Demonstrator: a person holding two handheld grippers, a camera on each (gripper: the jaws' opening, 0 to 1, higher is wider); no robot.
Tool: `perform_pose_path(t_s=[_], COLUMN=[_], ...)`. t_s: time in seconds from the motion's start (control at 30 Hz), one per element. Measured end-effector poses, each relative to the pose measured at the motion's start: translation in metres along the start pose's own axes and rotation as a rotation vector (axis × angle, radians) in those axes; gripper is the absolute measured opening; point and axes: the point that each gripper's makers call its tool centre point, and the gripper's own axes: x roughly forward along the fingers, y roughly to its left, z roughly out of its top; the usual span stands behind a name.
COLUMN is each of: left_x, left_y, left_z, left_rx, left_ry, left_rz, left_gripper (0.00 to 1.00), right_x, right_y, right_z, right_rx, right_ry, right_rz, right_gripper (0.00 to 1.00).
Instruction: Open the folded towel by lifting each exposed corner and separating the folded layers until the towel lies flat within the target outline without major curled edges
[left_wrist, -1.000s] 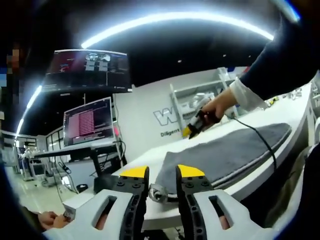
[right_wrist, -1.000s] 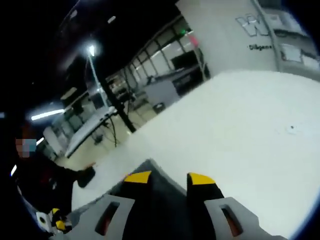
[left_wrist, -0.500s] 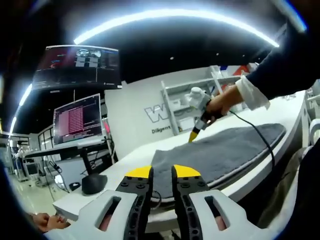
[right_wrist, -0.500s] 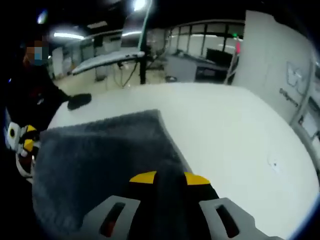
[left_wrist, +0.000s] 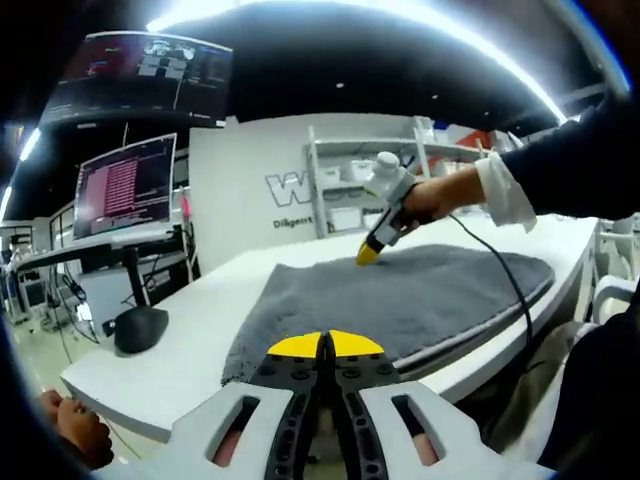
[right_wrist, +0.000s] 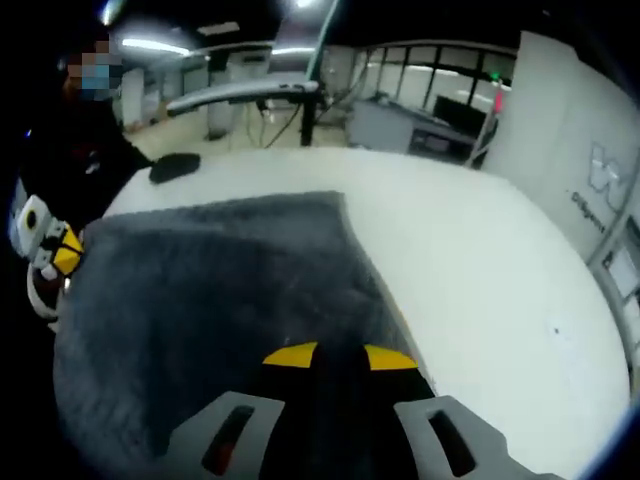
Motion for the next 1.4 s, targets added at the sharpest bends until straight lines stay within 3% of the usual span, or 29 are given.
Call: perform_pose_path(t_s=[0.37,0.47,0.67,0.77,0.87,1.07,1.13,1.23,1.4], left_x=[-0.001,-0.001,0.004,0.008,0.012,0.015,0.017,0.019,0.021], left_y=[-0.005,-0.006,-0.017,-0.025,-0.033,-0.054,-0.06,-0.066,-0.077], left_z=[-0.009,-0.008,0.007,0.013,0.016,0.025,0.029,0.031,0.035], left_rx=[-0.084,-0.077,-0.025,-0.003,0.012,0.027,0.026,0.029,0.037], left_ry=[0.085,0.084,0.026,0.008,-0.002,-0.02,-0.027,-0.029,-0.032], left_rz=[-0.042,-0.049,-0.072,-0.084,-0.109,-0.182,-0.2,-0.216,-0.241], left_gripper=[0.01,0.01,0.01,0.02,0.11,0.19,0.21,0.21,0.22], right_x=[-0.004,-0.011,-0.032,-0.046,-0.059,-0.077,-0.083,-0.094,-0.106], right_y=[-0.002,-0.008,-0.021,-0.024,-0.031,-0.056,-0.061,-0.073,-0.078], right_z=[-0.006,-0.009,-0.021,-0.026,-0.031,-0.04,-0.044,-0.061,-0.074], right_rx=[-0.002,0.055,0.167,0.275,0.382,0.447,0.455,0.426,0.415], right_ry=[-0.032,-0.034,-0.084,-0.138,-0.186,-0.206,-0.199,-0.125,-0.079], right_rz=[0.002,-0.003,-0.019,-0.027,-0.02,-0.062,-0.078,-0.157,-0.184], right_gripper=[0.16,0.21,0.24,0.24,0.24,0.24,0.24,0.24,0.24])
